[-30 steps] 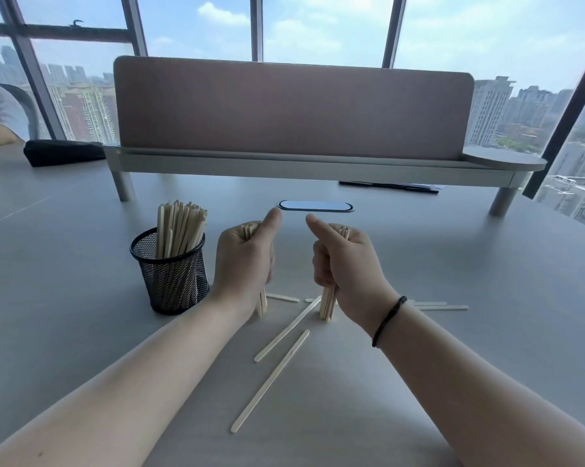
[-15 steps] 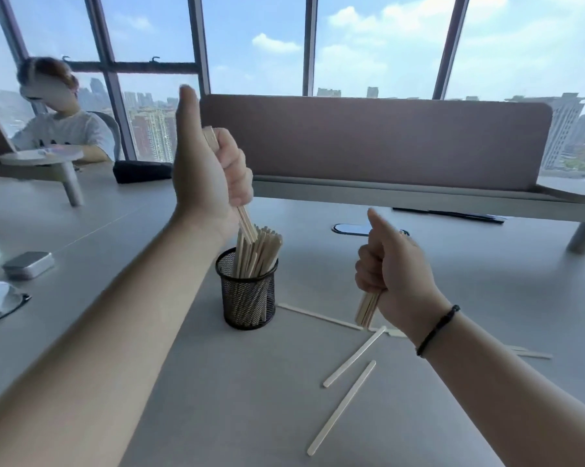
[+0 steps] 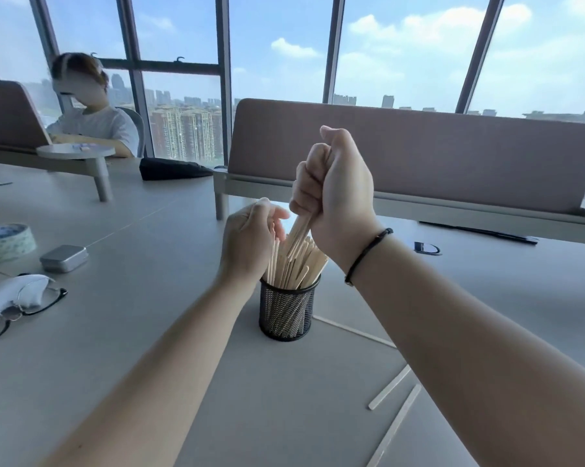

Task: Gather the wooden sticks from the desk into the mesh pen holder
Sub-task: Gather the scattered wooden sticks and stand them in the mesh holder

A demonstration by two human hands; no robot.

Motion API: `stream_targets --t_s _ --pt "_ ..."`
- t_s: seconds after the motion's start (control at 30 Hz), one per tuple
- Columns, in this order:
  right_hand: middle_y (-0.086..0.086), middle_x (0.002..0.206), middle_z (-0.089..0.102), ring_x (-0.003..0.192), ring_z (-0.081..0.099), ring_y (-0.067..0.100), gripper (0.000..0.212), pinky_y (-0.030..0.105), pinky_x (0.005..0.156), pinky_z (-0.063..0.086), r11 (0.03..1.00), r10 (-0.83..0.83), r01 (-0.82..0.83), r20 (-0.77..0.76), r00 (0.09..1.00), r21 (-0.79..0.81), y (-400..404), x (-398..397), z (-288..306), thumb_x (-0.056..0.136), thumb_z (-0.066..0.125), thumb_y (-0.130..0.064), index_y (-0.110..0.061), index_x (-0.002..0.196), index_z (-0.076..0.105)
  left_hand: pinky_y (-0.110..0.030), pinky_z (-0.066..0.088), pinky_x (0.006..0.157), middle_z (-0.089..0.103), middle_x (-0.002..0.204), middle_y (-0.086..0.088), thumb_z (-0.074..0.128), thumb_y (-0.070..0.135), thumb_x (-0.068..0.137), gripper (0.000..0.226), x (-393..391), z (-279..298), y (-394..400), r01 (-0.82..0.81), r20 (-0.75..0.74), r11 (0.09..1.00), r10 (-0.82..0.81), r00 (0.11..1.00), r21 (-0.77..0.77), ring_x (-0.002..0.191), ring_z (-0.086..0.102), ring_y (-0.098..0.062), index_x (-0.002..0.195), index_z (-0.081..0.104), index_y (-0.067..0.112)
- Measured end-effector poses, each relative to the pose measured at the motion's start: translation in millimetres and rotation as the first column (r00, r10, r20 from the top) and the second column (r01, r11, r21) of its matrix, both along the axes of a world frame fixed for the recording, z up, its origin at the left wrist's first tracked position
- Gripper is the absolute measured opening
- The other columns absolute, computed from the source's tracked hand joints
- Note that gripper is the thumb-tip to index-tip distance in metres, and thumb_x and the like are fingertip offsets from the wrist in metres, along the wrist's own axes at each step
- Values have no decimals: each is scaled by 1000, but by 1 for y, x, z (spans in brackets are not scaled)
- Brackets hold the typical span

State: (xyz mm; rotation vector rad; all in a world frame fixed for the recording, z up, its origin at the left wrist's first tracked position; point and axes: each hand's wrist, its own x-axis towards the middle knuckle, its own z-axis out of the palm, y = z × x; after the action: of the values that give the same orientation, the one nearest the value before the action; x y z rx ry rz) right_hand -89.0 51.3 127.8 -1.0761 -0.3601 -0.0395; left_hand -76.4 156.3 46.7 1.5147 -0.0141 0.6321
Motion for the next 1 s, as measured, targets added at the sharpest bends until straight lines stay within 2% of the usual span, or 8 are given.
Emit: stream_targets --t_s 0.23,0.37,0.5,0.6,0.7,0.8,0.9,1.0 --pt "9 53 53 46 50 23 31 26 46 41 896 -197 201 51 979 -396 12 20 -31 96 43 -14 -6 70 58 -27 50 91 74 101 7 38 35 106 42 -2 -16 16 -93 112 992 83 990 88 100 68 -10 104 75 15" --pt "-1 73 70 64 64 15 27 27 59 51 535 -204 431 384 901 -727 -1 30 -41 96 48 -19 -19 80 69 -25 50 94 73 108 7 39 32 103 39 -8 -12 11 -124 165 980 98 981 155 104 64 -3 108 74 15" --pt "-8 56 50 50 44 8 34 27 52 34 213 137 338 371 918 -917 -17 22 -49 98 51 -21 -21 66 62 -32 51 91 72 103 9 44 18 102 28 -19 1 -2 -233 353 953 154 923 194 104 64 -6 100 72 17" --pt "-3 63 52 53 43 8 30 24 55 38 307 169 254 316 934 -917 -33 22 -48 102 48 -30 -15 89 70 -25 49 88 70 98 6 47 9 99 24 -32 17 -14 -262 483 955 165 860 140 99 65 -6 95 70 12" --pt "-2 99 72 74 57 5 33 22 66 47 437 160 190 284 946 -879 -53 14 -43 104 45 -38 -26 126 67 -23 48 83 69 94 2 48 8 98 22 -46 28 -31 -237 534 951 98 840 198 92 65 -7 95 69 6" --pt "-1 92 70 60 55 4 26 18 57 44 534 109 202 304 947 -821 -89 4 -41 105 48 -34 -31 110 72 -26 49 72 69 87 4 48 12 99 22 -59 25 -53 -148 517 933 -47 855 329 80 64 -5 92 68 6" --pt "3 104 75 95 69 21 22 42 84 52 479 87 190 261 961 -857 -145 4 -53 102 53 -22 -32 106 73 -34 55 75 73 85 6 54 21 98 20 -67 10 -79 39 332 803 -289 898 594 84 70 -8 88 69 12" --pt "-9 144 56 131 53 10 39 30 113 35 219 46 144 158 986 -965 -207 -3 -71 95 64 -36 -35 134 57 -32 48 96 66 122 10 64 46 94 27 -68 -2 -104 369 -202 379 -412 888 848 114 60 -9 116 68 29"
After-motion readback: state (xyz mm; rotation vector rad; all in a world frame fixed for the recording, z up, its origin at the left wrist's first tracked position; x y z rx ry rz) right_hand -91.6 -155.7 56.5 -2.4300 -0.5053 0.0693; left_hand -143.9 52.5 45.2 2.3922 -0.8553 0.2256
